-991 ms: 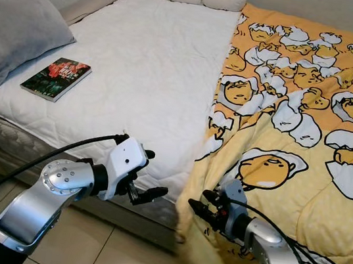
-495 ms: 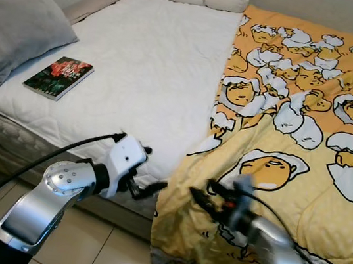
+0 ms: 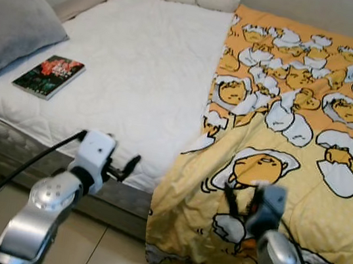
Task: Clean up the room
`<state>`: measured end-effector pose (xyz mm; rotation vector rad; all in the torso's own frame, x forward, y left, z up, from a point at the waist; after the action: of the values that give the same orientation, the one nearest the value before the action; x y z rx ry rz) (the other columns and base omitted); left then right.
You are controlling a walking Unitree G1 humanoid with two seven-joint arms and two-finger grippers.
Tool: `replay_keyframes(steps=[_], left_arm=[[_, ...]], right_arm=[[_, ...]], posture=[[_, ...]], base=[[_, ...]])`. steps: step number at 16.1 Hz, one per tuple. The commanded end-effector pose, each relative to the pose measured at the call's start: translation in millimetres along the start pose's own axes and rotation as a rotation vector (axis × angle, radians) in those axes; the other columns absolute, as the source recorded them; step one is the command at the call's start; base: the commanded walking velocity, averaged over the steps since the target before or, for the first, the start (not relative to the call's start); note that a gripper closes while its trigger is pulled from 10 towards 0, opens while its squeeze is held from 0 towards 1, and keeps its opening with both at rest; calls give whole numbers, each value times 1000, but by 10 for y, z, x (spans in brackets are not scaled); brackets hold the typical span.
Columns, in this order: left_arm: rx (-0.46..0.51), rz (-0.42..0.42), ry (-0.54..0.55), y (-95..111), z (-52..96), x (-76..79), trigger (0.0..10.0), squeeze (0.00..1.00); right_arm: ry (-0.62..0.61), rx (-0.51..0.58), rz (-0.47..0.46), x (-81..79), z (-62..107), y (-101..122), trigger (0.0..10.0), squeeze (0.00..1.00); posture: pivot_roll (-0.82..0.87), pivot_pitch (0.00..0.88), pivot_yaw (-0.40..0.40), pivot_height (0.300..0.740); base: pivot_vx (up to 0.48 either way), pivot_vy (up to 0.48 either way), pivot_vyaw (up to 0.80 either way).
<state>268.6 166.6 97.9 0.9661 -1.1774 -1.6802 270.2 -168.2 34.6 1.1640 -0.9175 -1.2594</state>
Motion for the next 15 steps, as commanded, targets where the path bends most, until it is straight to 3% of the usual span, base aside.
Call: replay_keyframes(steps=[1,5,15], left_arm=[[16,13,54,18,17,-54,10000,0],[17,0,68,-7,11,-15,10000,0],[37,-13,94,45,-56,-28,10000,0]], right_arm=[[-45,16,19,9,-7,75,10000,0],[-43,-18,85,-76,-11,73,10000,0],[-85,14,64,-99,-21,162,10000,0]], posture=[[-22,0,-10,740],[-13,0,-13,740],[-21,0,-9,740]], base=[[0,0,0],[0,0,0],[0,-28,0]])
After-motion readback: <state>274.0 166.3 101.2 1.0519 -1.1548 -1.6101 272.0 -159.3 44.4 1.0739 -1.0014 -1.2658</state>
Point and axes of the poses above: a point about 5 cm out from each wrist's last joint towards the gripper, its own z axis pointing back from the gripper into the wrist, its own y axis along the axis of the wrist's last joint, x = y × z, the point moved 2 cm from there along -z, pointing out of the wrist towards the gripper, and after that the axes turned 2 degrees about z, right-handed, at the moved point
